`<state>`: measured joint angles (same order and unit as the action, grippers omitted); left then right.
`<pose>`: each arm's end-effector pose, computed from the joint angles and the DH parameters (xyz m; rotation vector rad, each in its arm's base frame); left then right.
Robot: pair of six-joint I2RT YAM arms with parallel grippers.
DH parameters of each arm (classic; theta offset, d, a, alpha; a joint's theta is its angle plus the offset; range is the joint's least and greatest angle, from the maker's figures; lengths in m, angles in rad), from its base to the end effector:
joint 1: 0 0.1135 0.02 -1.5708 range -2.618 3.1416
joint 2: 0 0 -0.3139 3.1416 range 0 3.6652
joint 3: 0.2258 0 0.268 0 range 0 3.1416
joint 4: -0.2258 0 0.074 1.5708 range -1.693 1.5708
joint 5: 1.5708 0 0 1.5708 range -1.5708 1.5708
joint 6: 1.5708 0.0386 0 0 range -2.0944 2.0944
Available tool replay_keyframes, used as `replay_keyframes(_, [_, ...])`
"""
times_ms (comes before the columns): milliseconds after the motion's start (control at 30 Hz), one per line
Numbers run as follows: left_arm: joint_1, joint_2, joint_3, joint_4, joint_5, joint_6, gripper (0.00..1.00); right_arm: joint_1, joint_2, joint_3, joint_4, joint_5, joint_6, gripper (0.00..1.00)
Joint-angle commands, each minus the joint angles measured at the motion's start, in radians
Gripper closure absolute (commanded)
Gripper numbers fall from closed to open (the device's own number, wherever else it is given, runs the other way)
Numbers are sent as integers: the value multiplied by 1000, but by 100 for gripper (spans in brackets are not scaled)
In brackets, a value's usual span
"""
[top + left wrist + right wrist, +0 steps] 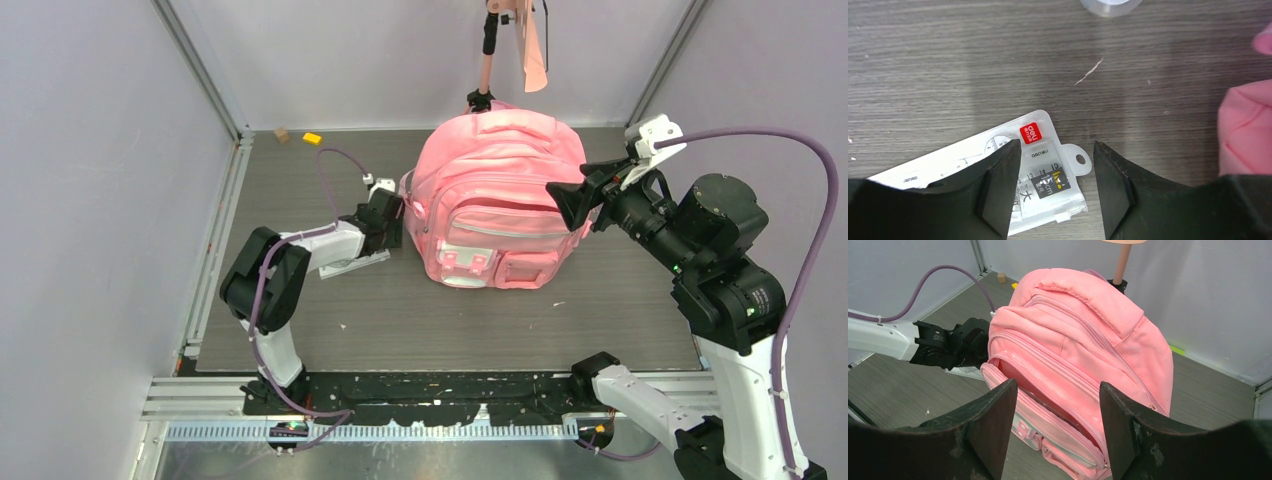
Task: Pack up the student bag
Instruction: Pick up the stationery from the center of the board.
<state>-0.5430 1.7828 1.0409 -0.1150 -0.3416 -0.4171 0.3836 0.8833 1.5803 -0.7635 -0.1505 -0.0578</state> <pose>0.3418 -0.1912 0.2047 -0.0030 2.3638 -0.0454 0.0854 0.0407 0.5623 -0.4735 1.5802 0.3721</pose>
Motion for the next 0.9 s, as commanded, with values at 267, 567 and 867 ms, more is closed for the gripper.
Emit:
replay_keyframes(267, [-3, 14, 10, 13, -54, -33, 70, -3, -4, 3, 63, 8, -2, 33])
replay_keyframes(567, [-3, -129, -33, -49, -36, -42, 100, -3, -5, -2, 74, 9, 5, 33])
replay_keyframes(867, [-1, -498, -58, -168, 196, 82, 100, -3, 11, -4, 78, -34, 27, 30])
